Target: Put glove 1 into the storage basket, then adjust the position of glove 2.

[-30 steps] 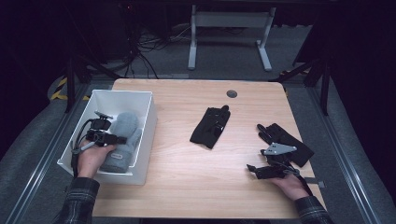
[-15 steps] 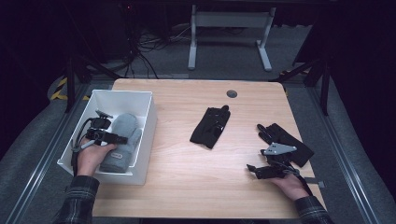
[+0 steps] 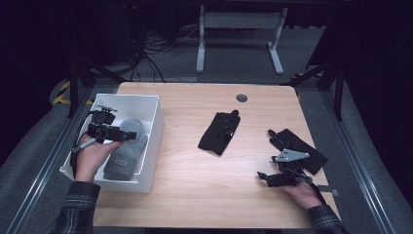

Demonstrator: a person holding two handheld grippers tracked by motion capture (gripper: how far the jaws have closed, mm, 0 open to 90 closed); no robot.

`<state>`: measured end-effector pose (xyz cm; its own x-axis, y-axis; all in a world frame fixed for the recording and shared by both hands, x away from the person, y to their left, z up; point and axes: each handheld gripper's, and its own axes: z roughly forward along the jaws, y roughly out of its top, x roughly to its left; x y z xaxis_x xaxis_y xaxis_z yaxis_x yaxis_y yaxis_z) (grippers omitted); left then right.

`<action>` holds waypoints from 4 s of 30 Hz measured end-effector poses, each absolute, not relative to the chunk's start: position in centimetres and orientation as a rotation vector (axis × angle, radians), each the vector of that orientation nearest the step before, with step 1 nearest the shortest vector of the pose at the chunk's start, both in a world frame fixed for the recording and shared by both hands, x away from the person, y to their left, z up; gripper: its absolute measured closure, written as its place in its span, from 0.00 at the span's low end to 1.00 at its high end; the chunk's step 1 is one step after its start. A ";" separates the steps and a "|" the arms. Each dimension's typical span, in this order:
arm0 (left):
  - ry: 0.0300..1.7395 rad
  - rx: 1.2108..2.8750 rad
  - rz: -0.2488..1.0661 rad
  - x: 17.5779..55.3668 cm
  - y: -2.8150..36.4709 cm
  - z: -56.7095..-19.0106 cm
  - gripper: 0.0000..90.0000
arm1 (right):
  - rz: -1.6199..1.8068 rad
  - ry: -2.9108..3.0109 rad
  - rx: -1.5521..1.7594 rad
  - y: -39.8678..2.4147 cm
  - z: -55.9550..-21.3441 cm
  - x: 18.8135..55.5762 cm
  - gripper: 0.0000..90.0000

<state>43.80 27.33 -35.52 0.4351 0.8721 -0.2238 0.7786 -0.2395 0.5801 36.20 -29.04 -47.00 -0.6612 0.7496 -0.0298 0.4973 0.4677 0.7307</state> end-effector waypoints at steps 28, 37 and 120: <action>0.957 2.121 0.139 40.3 14.9 -31.0 0.26 | 1.010 2.373 1.054 -29.0 -47.0 36.2 0.15; 0.888 2.161 0.101 39.1 10.3 -33.8 0.26 | 1.003 2.377 1.049 -29.0 -47.0 36.2 0.13; 0.746 2.283 0.270 36.9 8.7 -47.8 0.00 | 0.857 2.434 1.097 -36.2 -44.6 37.2 1.00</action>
<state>36.95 8.71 -47.80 0.8115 0.5840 -0.0200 0.4360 -0.5823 0.6861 37.22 -36.17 -44.65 -0.6462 0.7612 -0.0547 0.5590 0.5209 0.6451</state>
